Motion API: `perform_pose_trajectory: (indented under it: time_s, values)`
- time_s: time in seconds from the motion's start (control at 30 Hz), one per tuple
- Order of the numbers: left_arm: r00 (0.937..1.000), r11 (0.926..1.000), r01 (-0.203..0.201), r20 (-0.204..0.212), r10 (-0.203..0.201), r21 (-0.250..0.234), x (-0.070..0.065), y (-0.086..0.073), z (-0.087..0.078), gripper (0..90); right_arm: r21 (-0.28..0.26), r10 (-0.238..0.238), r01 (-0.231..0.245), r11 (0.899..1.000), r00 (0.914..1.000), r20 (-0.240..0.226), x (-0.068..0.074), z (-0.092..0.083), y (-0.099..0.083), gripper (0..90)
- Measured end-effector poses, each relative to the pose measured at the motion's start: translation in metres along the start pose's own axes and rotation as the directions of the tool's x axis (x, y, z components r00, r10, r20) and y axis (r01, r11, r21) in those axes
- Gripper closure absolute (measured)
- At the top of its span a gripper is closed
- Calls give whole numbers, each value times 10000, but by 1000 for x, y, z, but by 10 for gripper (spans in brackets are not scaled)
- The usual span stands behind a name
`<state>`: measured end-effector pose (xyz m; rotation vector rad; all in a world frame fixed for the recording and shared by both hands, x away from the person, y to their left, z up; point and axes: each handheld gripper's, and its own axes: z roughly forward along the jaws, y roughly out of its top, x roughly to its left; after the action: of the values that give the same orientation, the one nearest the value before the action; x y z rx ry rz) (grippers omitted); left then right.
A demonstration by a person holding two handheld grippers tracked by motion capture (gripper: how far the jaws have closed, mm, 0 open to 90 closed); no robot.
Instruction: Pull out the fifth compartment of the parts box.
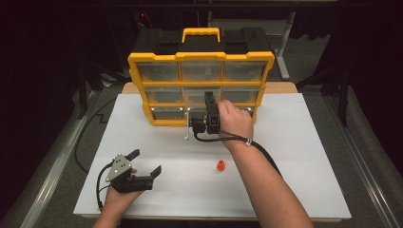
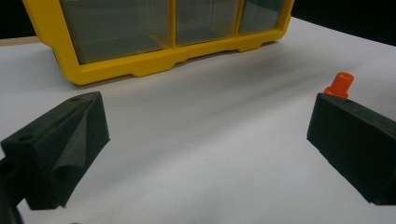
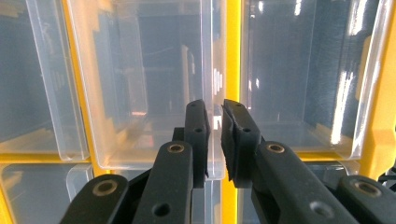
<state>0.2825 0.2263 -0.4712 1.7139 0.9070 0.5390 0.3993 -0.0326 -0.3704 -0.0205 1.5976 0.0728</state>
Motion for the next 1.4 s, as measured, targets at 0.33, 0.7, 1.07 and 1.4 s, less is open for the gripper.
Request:
perform_pose_trajectory:
  time_s: [0.33,0.7,1.07,1.4]
  values:
    - [10000,10000,13,-3,-13,-9,0,0,0,1,13,56,-56,10000,9999,-85,-2,-2,0,779]
    - [10000,10000,-14,-12,14,28,1,0,0,1,240,147,-134,9996,9983,-561,-4,3,-4,609]
    - [10000,10000,-14,-11,14,22,1,0,0,1,208,88,-76,9998,9984,-563,-7,2,-4,777]
    - [10000,10000,-29,-9,29,44,0,-1,0,1,76,-95,99,9999,9989,-451,-5,-9,-4,785]
